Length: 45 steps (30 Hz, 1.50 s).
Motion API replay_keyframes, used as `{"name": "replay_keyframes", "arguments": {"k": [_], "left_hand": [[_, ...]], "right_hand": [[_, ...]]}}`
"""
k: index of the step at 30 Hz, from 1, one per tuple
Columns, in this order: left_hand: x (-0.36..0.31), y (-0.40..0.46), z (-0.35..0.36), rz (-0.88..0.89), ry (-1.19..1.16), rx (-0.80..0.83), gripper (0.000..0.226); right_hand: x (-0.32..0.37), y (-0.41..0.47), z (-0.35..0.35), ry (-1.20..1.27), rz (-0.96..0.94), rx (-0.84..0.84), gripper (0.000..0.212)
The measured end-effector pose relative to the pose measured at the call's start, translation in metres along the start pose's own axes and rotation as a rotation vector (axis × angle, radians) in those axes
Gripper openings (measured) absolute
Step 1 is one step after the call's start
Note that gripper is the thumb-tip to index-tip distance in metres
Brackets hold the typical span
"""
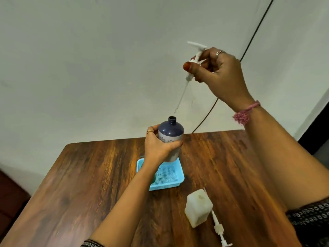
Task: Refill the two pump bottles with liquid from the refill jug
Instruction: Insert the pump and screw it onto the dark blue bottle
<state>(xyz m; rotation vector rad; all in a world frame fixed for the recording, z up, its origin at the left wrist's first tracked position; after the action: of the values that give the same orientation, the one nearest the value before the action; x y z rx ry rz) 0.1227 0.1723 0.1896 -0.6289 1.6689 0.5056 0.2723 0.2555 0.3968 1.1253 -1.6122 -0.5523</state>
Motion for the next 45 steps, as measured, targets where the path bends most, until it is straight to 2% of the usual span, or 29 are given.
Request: {"name": "replay_keyframes", "arguments": {"k": [12,20,28,32,34,37,40,45], "left_hand": [[-0.057,0.004,0.012,0.100,0.014,-0.012,0.078],[-0.087,0.013,0.013,0.139,0.037,-0.043,0.079],[-0.099,0.016,0.021,0.150,0.036,-0.067,0.079],[-0.097,0.016,0.025,0.144,0.033,-0.067,0.081],[-0.097,0.015,0.026,0.142,0.028,-0.057,0.080],[-0.099,0.014,0.029,0.143,0.028,-0.044,0.080],[-0.101,0.012,0.029,0.148,0.019,-0.048,0.081],[-0.101,0.009,0.030,0.152,0.017,-0.057,0.081]], "right_hand": [[-0.018,0.001,0.033,-0.080,-0.026,0.311,0.034],[-0.024,0.016,0.024,-0.055,-0.023,0.308,0.030],[-0.029,0.015,0.022,-0.181,-0.044,0.321,0.041],[-0.031,0.012,0.022,-0.207,-0.047,0.373,0.038],[-0.036,0.012,0.024,-0.171,0.015,0.495,0.041],[-0.045,0.006,0.027,0.072,0.145,0.602,0.043],[-0.049,0.002,0.026,0.236,0.171,0.533,0.034],[-0.050,0.001,0.022,0.203,0.155,0.374,0.031]]}}
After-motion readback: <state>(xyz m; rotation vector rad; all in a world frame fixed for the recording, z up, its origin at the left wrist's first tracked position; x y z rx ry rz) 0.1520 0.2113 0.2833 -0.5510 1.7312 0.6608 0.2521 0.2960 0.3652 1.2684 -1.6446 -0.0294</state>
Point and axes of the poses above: each hand's wrist, its own y-axis towards the middle knuckle, its own z-axis out of the palm, x = y × z, the point moved 8 cm from there along y, towards the middle knuckle, and after that the axes turned 11 degrees about -z, right-handed, at the moved point
